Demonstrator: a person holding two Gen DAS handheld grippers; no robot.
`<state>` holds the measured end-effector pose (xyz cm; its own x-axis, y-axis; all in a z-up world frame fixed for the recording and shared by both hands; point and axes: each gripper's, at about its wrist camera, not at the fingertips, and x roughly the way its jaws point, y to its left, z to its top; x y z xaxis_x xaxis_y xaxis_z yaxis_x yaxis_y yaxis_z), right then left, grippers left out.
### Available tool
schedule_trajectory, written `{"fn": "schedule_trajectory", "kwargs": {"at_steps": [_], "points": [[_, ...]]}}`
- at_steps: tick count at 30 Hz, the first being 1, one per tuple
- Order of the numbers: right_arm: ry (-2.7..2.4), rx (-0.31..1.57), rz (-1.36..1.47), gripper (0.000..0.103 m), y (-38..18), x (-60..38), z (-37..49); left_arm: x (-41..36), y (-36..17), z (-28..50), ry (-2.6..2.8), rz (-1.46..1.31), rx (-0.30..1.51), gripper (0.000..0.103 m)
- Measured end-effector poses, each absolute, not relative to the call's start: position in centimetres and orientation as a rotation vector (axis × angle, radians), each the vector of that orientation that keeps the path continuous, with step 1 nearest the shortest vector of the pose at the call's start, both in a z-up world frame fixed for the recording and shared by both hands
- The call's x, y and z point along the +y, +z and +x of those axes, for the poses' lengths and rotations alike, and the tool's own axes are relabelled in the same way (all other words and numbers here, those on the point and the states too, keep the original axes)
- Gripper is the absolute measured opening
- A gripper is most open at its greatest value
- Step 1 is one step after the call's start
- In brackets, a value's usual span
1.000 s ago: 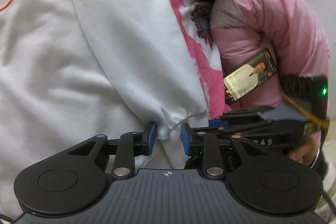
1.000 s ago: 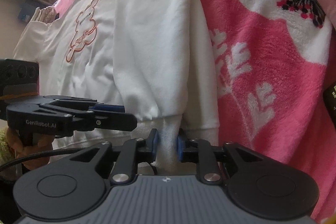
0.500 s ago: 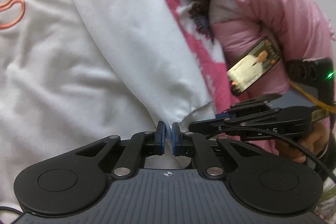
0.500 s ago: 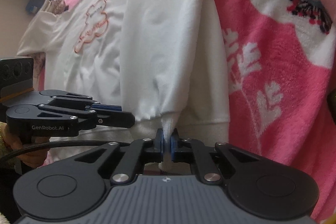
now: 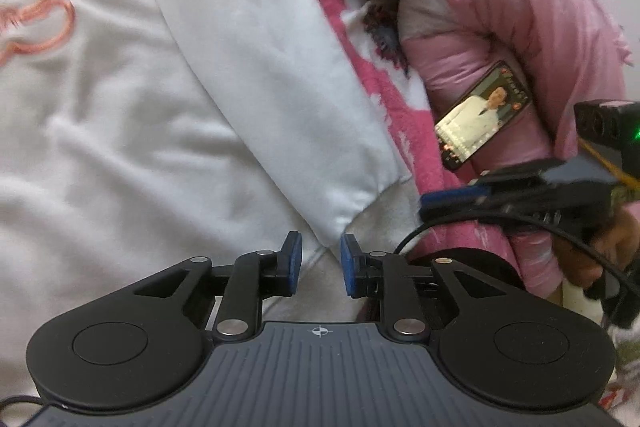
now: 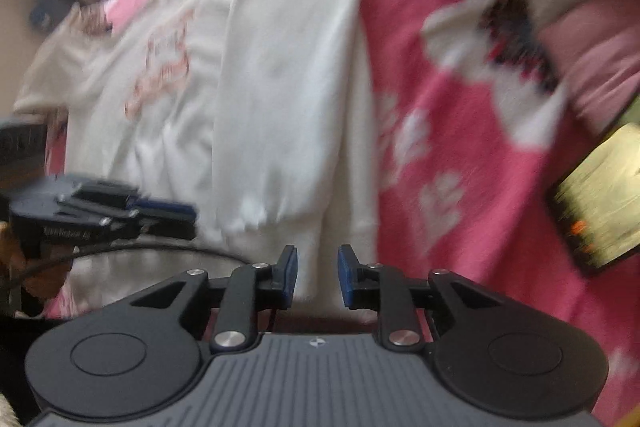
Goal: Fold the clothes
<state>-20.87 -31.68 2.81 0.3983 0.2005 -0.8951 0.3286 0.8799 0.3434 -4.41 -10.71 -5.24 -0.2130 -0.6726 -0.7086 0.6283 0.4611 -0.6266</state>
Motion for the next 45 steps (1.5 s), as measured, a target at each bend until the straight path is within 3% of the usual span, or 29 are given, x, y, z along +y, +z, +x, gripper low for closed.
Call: {"fn": "schedule_trajectory", "kwargs": {"at_steps": [6,12,17,21,33,43,45], "points": [[-0.083,0.994,0.558,0.019,3.3,-32.0,-17.7,-11.4,-4.6,-2.3,-1.156,-0.056,1.239,0.021],[-0.073,1.106,0.591,0.019,-2.7,-30.3,-14.6,-13.4,-7.2,-0.2,-1.080,-0.041,1.238,0.020],[-0.052,1.036,0.577,0.019,-0.9,-30.6,-14.3,-12.0,-4.7,2.6,-1.107,-0.110,1.162,0.022],[-0.068,0.970,0.588,0.019,-1.2,-31.0,-12.7,-13.5,-2.7,6.8,-1.120,-0.107,1.057,0.023],[-0.100,0.949,0.691,0.015,-4.5,-31.8,-13.9,-21.6,-3.7,20.6,-0.892,0.014,0.797,0.023],[-0.115,0.929,0.688,0.014,-4.9,-31.6,-14.2,-24.8,-5.4,26.3,-0.806,0.107,0.845,0.027],[-0.114,0.928,0.697,0.014,-4.9,-31.8,-14.2,-24.9,-6.1,27.1,-0.787,0.097,0.891,0.018]]}}
